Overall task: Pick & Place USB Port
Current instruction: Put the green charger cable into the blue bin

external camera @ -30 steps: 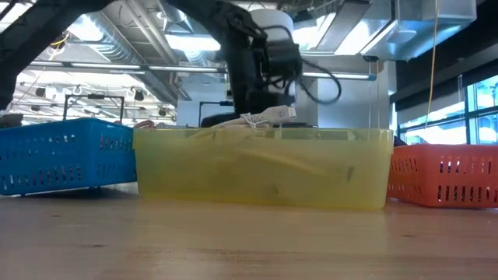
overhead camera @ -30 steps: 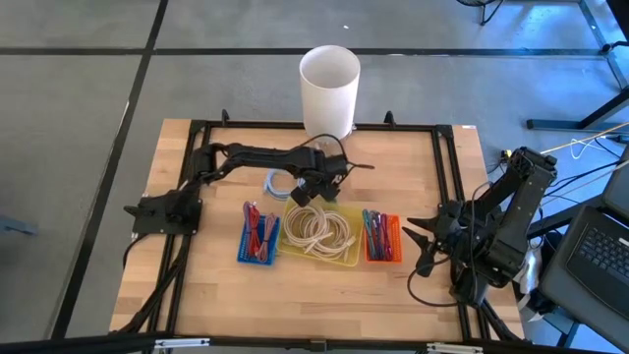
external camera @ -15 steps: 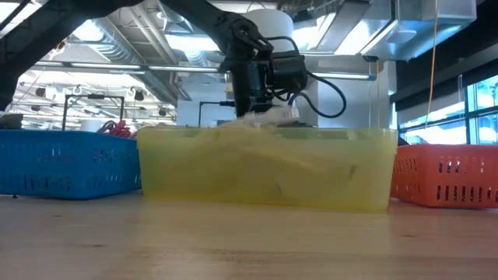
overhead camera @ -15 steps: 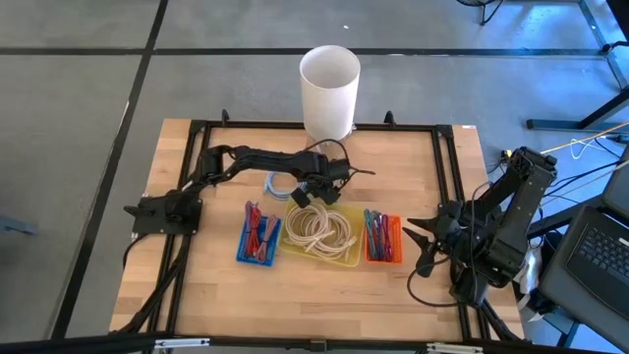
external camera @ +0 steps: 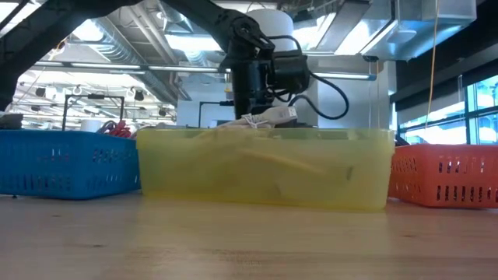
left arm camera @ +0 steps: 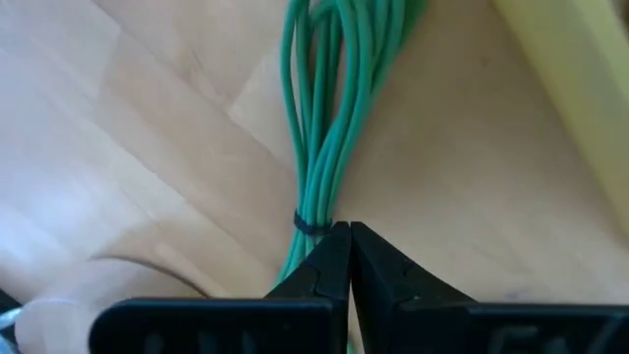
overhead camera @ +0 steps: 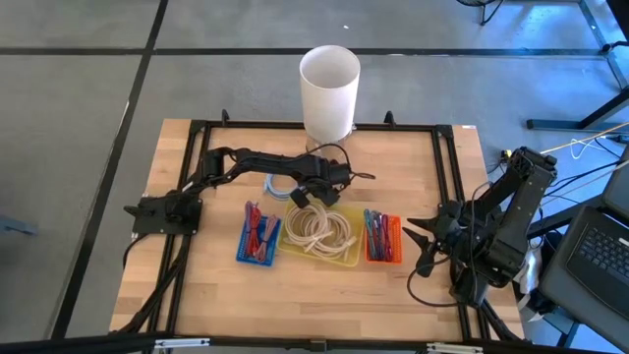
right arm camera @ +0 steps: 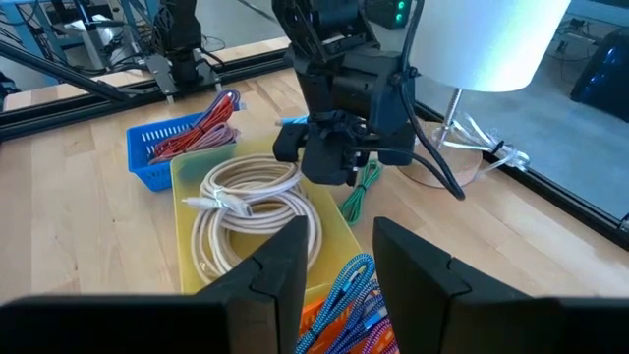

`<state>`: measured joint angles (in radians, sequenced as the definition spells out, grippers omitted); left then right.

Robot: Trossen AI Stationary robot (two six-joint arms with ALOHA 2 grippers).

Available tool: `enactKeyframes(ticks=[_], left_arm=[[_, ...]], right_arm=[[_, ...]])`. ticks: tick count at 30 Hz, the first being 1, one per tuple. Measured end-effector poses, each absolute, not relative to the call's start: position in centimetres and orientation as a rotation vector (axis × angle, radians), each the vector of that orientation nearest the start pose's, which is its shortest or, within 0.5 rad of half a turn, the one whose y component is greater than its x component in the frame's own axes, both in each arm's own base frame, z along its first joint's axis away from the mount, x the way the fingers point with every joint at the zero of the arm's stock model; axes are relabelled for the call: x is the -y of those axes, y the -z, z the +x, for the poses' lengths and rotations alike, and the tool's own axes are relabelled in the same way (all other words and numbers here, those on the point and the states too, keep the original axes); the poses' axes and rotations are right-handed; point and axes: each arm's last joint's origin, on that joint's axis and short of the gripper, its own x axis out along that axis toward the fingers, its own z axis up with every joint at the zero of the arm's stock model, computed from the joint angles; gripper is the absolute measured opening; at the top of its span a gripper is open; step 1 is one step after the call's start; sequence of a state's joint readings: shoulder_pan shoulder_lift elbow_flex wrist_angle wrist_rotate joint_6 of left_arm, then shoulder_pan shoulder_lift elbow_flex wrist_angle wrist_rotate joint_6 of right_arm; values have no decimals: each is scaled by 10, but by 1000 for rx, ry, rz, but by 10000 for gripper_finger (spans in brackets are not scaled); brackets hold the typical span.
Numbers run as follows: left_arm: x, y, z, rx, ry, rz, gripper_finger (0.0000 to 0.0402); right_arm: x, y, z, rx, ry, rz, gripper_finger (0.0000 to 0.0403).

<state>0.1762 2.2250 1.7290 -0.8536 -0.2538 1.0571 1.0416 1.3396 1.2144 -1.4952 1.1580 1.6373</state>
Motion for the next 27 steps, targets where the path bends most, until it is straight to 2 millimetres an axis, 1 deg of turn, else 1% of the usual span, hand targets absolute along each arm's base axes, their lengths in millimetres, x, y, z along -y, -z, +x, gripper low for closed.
enactKeyframes(ticks=[4,12,16,19,23,27], left_arm=[[-86,-159,436,-1440,366,944,1],[-87,-187,432,-1380,327,953,1],[-91,-186,431,-1352,365,909,1],[-94,-187,431,-1332,394,943,3],[-95,-188,435,-1300,410,1031,25],[-95,-188,437,-1300,404,1067,65]], right_arm=[[-165,-310,127,-398,545,125,122],[-165,-310,127,-398,545,125,122],[-165,-310,127,-398,545,125,122],[-165,-310,127,-397,545,128,122],[-165,-310,127,-397,545,128,122],[-165,-310,127,-398,545,127,122]])
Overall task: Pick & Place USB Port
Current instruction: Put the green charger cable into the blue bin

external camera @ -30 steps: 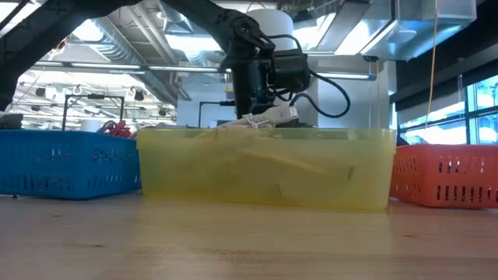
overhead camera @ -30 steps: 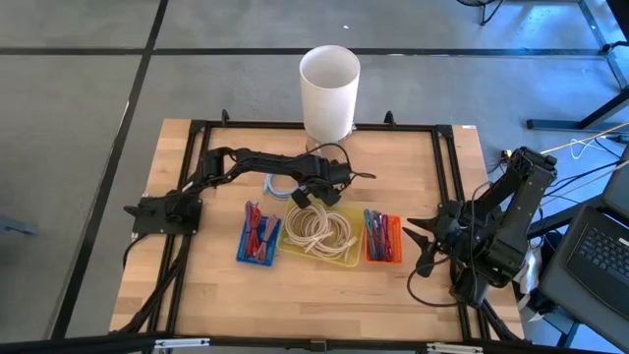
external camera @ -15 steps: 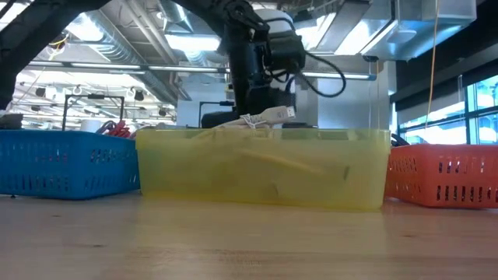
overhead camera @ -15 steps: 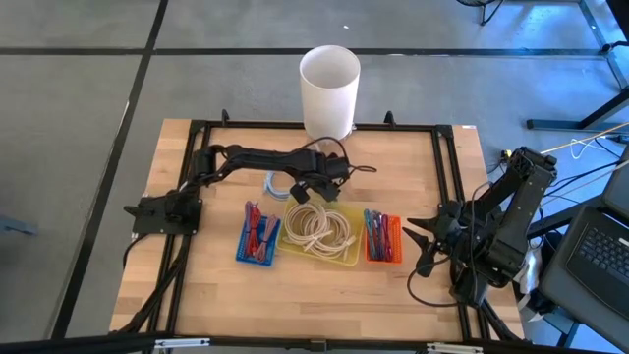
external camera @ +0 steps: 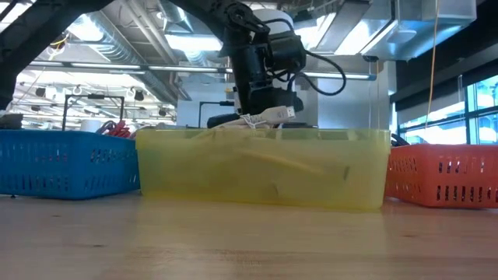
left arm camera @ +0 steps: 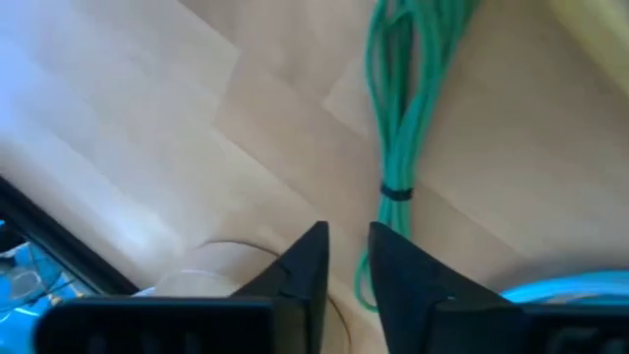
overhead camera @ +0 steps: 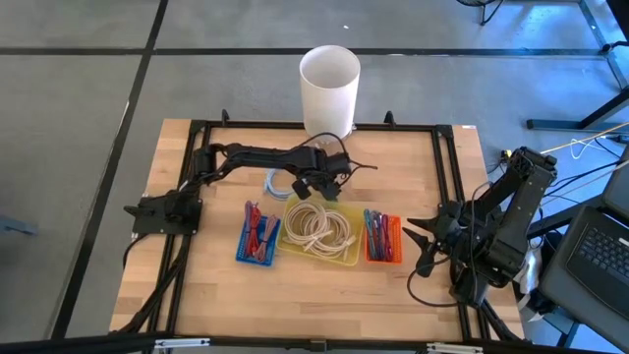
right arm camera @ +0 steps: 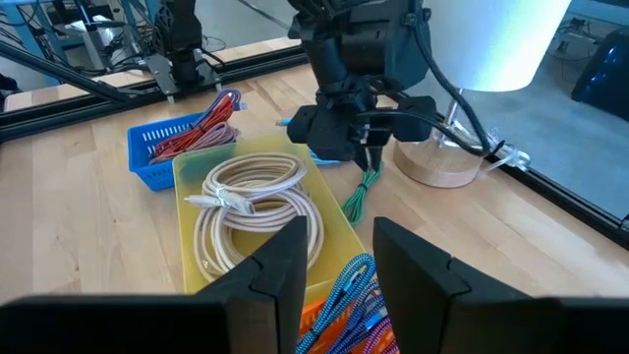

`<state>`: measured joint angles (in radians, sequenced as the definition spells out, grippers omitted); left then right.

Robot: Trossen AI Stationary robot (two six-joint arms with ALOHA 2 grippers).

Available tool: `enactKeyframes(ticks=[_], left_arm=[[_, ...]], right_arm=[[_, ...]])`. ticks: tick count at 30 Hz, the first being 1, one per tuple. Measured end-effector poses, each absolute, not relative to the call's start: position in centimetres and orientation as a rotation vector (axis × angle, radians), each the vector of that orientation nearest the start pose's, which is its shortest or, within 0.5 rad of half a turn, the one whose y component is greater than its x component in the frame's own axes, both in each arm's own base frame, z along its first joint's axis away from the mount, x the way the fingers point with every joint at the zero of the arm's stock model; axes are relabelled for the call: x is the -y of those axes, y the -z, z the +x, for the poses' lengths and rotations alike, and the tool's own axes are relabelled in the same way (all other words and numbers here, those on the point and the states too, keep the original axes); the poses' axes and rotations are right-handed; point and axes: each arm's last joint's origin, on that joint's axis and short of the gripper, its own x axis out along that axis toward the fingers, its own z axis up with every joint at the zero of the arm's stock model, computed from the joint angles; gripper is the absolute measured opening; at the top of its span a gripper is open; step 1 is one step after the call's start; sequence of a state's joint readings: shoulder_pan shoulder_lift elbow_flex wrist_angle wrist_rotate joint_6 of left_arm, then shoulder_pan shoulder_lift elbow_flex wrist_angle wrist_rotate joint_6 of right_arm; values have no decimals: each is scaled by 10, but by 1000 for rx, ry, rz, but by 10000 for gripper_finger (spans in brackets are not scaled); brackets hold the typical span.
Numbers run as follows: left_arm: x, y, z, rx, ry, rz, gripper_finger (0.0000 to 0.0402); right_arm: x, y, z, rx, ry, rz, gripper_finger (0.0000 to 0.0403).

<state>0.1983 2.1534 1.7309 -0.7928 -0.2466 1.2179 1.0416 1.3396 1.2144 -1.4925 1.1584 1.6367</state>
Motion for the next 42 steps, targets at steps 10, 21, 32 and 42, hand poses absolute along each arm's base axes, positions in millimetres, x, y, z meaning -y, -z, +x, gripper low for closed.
enactKeyframes(ticks=[10,21,32,42], left_arm=[[-94,-185,438,-1277,411,1006,154],[-87,-179,436,-1244,460,910,153],[-87,-159,427,-1279,479,896,152],[-87,-155,431,-1221,506,884,145]], right_arm=[[-165,-310,127,-398,545,126,122],[-165,-310,127,-398,545,127,122],[-165,-310,127,-397,545,129,122],[-165,-310,127,-395,543,135,122]])
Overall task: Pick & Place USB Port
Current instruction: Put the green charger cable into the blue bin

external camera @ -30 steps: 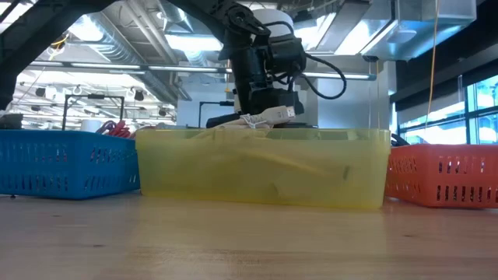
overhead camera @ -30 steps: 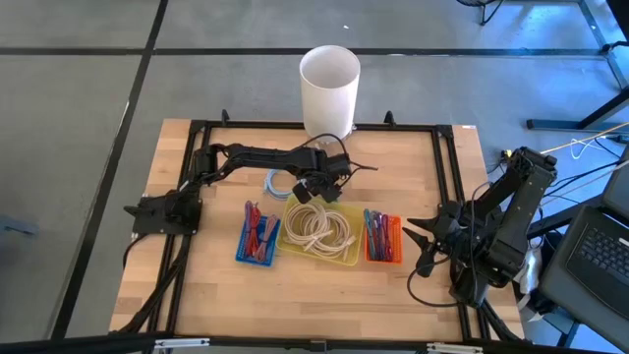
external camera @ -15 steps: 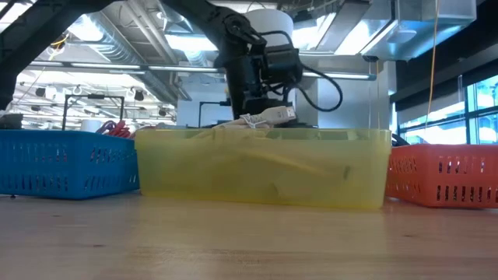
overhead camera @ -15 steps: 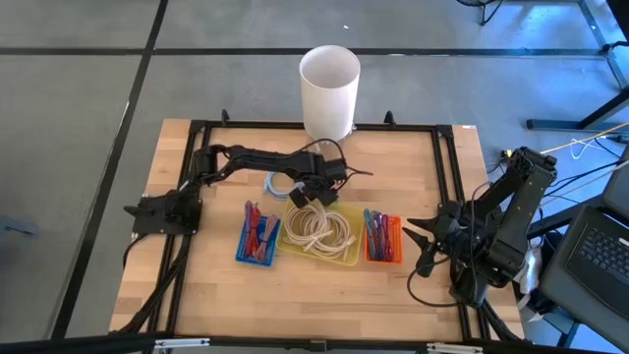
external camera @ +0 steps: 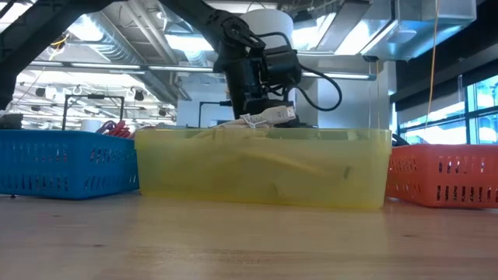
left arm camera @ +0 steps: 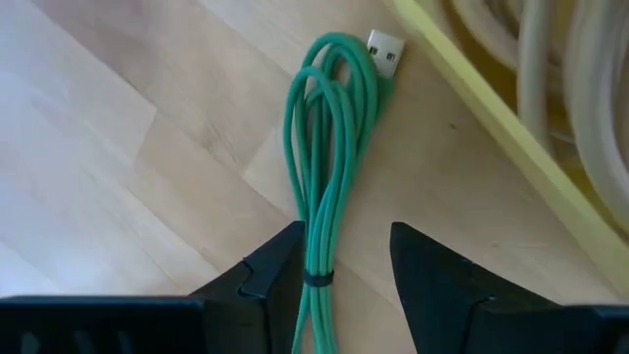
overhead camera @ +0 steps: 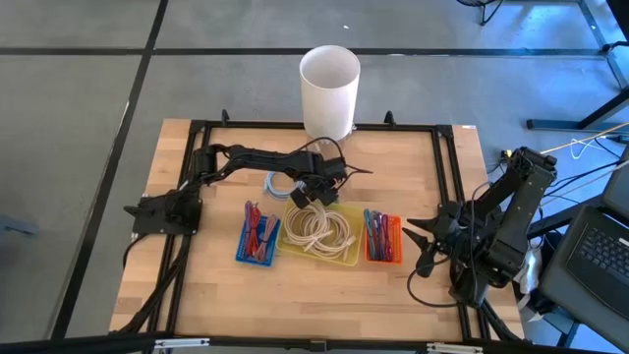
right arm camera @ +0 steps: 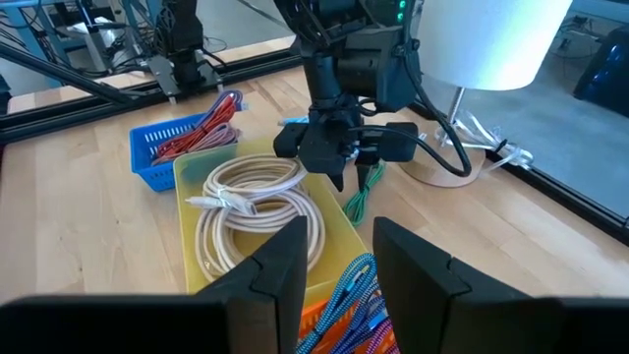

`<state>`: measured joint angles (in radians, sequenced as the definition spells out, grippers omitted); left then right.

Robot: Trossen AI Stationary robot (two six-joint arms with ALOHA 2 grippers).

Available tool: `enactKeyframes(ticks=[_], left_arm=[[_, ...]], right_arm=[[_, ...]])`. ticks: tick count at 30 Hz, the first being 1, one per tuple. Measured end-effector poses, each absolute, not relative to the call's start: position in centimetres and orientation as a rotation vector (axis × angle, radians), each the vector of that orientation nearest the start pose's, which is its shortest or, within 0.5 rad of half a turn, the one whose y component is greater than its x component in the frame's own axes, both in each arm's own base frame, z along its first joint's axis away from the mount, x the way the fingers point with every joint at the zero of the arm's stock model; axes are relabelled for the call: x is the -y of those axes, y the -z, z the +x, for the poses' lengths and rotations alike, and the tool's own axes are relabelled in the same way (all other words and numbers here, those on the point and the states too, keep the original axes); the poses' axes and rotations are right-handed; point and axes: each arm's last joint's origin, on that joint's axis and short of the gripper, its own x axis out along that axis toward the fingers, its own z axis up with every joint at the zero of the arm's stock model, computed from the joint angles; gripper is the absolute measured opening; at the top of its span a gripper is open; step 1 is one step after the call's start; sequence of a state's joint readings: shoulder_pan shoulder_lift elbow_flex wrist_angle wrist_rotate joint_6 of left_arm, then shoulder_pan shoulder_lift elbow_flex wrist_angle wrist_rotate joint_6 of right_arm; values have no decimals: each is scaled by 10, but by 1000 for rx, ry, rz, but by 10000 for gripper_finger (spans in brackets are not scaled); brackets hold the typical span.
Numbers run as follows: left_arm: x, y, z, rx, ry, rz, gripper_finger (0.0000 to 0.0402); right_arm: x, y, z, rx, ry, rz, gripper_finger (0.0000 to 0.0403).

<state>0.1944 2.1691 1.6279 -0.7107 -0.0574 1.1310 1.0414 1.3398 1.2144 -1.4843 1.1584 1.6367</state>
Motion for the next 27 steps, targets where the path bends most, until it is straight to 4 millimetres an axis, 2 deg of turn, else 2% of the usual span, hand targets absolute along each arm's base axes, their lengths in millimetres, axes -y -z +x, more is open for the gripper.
enactKeyframes(ticks=[8,11,14,16,22,27], left_arm=[[-86,-141,431,-1249,564,846,113],[-85,-140,429,-1260,571,842,74],[-84,-141,430,-1257,565,842,16],[-84,-141,430,-1268,551,846,6],[-83,-161,431,-1319,506,846,1],[-71,-186,436,-1322,497,818,1]], right_arm=[[-165,-310,128,-395,543,136,122],[-166,-310,128,-395,543,138,122],[-166,-310,128,-395,543,138,122],[-166,-310,128,-395,543,137,122],[-165,-310,127,-395,543,135,122],[-166,-310,128,-394,543,138,122]])
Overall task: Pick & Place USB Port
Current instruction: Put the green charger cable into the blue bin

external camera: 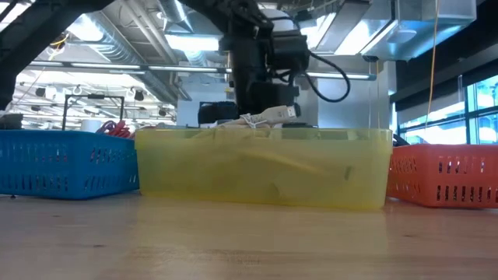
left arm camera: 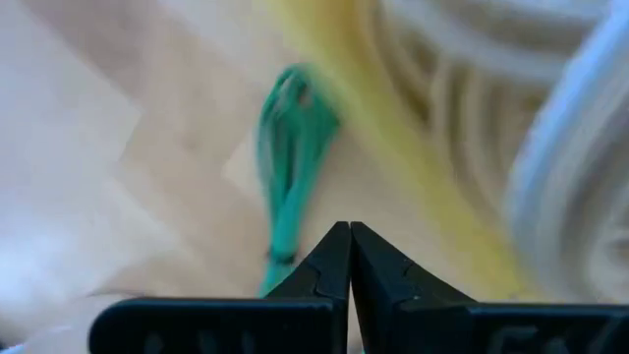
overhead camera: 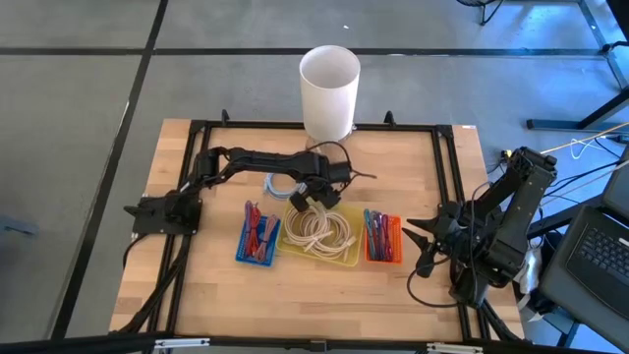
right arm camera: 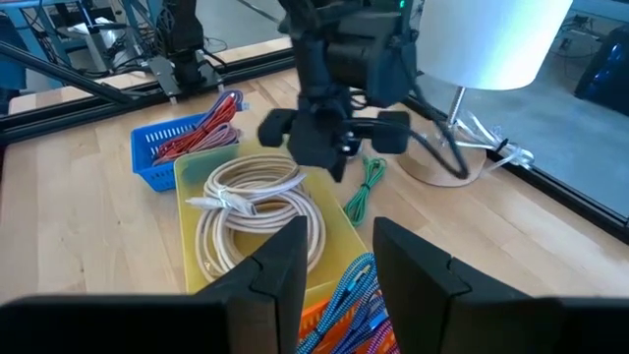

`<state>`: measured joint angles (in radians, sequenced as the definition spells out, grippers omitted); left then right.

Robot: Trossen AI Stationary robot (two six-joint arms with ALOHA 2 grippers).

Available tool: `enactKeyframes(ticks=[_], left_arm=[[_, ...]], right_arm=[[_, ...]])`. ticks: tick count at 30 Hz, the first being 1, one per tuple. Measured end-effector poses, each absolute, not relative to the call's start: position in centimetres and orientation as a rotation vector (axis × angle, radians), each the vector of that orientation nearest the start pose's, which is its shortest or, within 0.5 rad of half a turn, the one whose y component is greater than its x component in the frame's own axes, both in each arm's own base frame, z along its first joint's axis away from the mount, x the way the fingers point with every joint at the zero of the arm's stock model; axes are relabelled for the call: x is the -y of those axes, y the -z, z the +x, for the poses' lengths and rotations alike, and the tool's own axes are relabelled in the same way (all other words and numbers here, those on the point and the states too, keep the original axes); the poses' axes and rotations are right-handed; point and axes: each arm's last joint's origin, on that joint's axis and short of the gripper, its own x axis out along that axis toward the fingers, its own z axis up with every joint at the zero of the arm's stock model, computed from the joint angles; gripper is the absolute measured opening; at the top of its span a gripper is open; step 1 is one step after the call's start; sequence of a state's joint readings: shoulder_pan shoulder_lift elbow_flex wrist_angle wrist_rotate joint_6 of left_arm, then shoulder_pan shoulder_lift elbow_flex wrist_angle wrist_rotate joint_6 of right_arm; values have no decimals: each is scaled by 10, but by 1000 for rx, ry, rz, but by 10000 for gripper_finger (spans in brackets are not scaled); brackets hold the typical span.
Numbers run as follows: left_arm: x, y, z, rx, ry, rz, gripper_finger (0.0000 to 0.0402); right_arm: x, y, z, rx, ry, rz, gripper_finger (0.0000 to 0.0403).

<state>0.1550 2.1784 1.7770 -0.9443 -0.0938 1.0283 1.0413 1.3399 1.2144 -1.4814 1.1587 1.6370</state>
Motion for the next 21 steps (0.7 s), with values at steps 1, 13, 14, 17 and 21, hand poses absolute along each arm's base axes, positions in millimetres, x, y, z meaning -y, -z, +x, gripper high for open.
enactKeyframes(ticks=[1,13,14,17,21], left_arm=[[-67,-187,436,-1322,503,807,1],[-27,-186,437,-1327,535,786,1],[-31,-186,438,-1339,495,822,1],[-46,-187,438,-1369,436,894,2],[-71,-188,439,-1330,424,858,1]], right_arm=[[-166,-310,128,-395,543,138,122],[-166,-310,127,-397,542,139,122],[-166,-310,127,-397,542,139,122],[-166,-310,128,-394,540,149,122],[-167,-310,128,-399,539,155,122]])
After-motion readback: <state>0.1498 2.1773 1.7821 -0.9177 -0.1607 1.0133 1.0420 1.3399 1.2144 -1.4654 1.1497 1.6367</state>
